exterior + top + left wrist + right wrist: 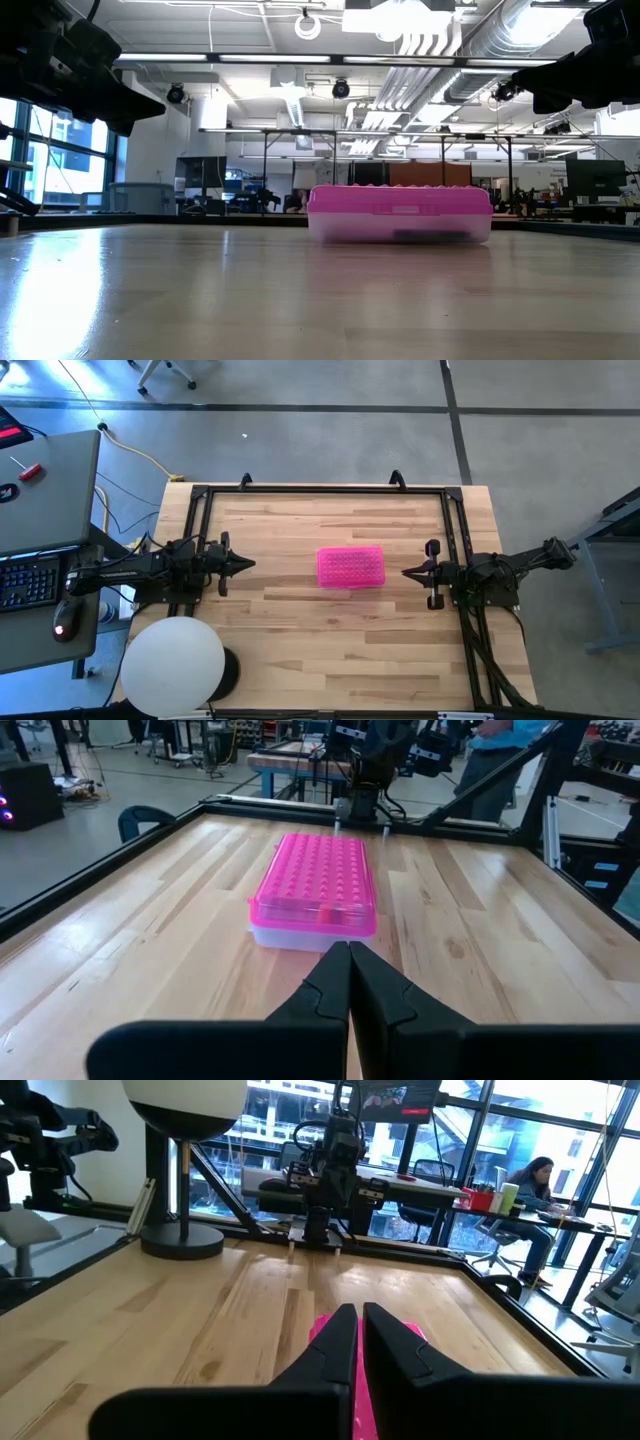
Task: Pick & place school supplies into a supply box
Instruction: Return to Home Position
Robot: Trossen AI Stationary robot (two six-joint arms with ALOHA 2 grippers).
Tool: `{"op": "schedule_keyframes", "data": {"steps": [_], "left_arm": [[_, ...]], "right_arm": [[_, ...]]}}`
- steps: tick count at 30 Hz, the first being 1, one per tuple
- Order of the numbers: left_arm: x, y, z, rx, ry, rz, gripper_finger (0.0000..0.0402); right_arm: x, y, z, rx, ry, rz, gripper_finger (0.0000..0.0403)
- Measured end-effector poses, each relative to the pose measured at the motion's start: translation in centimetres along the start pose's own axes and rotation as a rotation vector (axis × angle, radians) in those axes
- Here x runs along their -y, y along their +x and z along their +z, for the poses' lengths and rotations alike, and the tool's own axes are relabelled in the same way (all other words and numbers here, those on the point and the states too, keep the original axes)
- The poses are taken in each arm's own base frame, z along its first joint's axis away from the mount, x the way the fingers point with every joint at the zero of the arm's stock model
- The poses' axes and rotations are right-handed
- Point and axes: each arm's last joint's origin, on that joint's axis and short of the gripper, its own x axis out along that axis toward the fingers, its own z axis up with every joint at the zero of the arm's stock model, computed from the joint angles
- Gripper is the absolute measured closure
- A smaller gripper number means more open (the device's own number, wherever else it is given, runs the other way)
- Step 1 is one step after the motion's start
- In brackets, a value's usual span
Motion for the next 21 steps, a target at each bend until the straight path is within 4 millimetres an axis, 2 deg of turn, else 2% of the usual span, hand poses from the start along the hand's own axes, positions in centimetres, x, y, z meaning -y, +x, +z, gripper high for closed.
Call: {"op": "schedule_keyframes", "data": {"steps": [21], "left_arm": [[0.0, 0.0, -0.01, 0.0, 0.0, 0.0, 0.036]], "right_arm": [[0.0, 0.0, 0.0, 0.0, 0.0, 0.0, 0.0402]]}}
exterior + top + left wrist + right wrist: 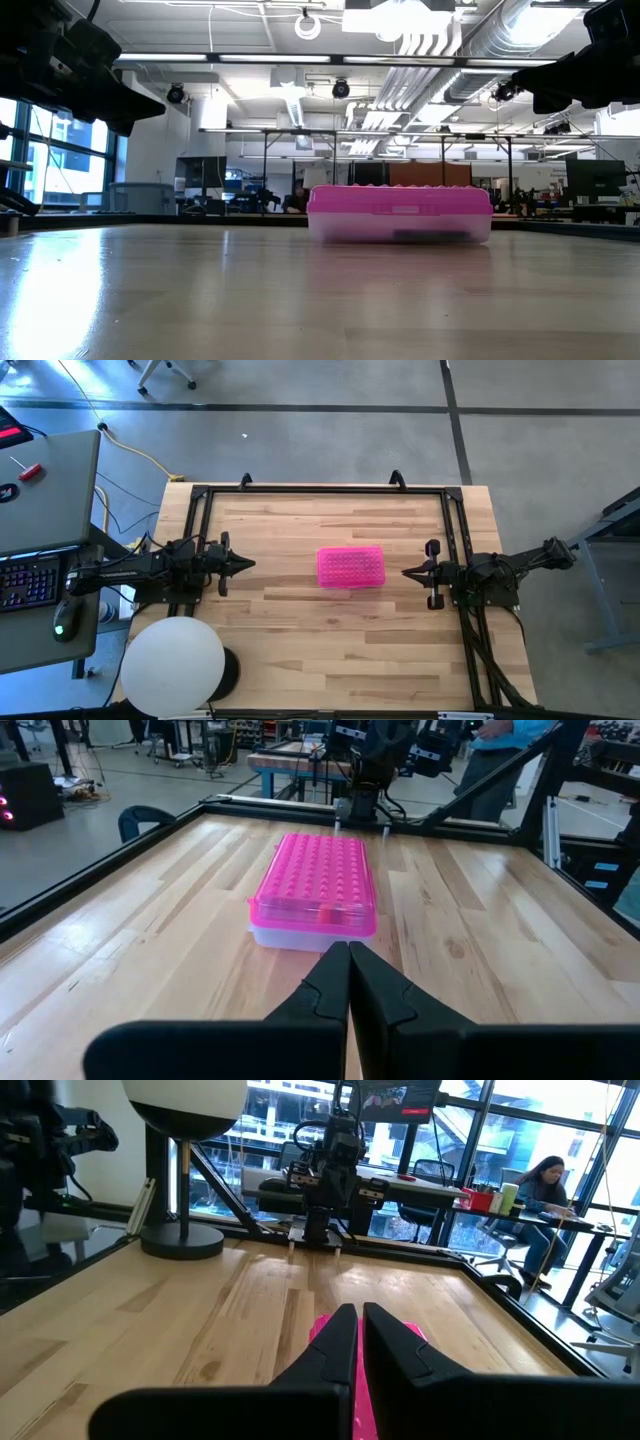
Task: Pick & place school supplies into a supply box
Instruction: Return to Home Position
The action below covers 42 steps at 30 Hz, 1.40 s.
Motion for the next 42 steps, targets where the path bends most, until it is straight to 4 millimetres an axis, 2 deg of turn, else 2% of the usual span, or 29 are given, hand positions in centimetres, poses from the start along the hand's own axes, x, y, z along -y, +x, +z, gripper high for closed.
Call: {"op": "schedule_keyframes", "data": {"steps": [24, 33, 42], "left_arm": [[0.0, 0.0, 0.0, 0.001, 0.0, 0.0, 0.0361], [0.92, 0.11, -0.19, -0.023, 0.014, -0.081, 0.0361], [0.92, 0.12, -0.2, -0.024, 0.014, -0.08, 0.0362]], "right_arm": [[0.0, 0.0, -0.02, -0.001, 0.0, 0.0, 0.0402], [0.0, 0.0, -0.02, -0.001, -0.001, 0.0, 0.0402], [0.0, 0.0, -0.02, -0.001, -0.001, 0.0, 0.0402]]}}
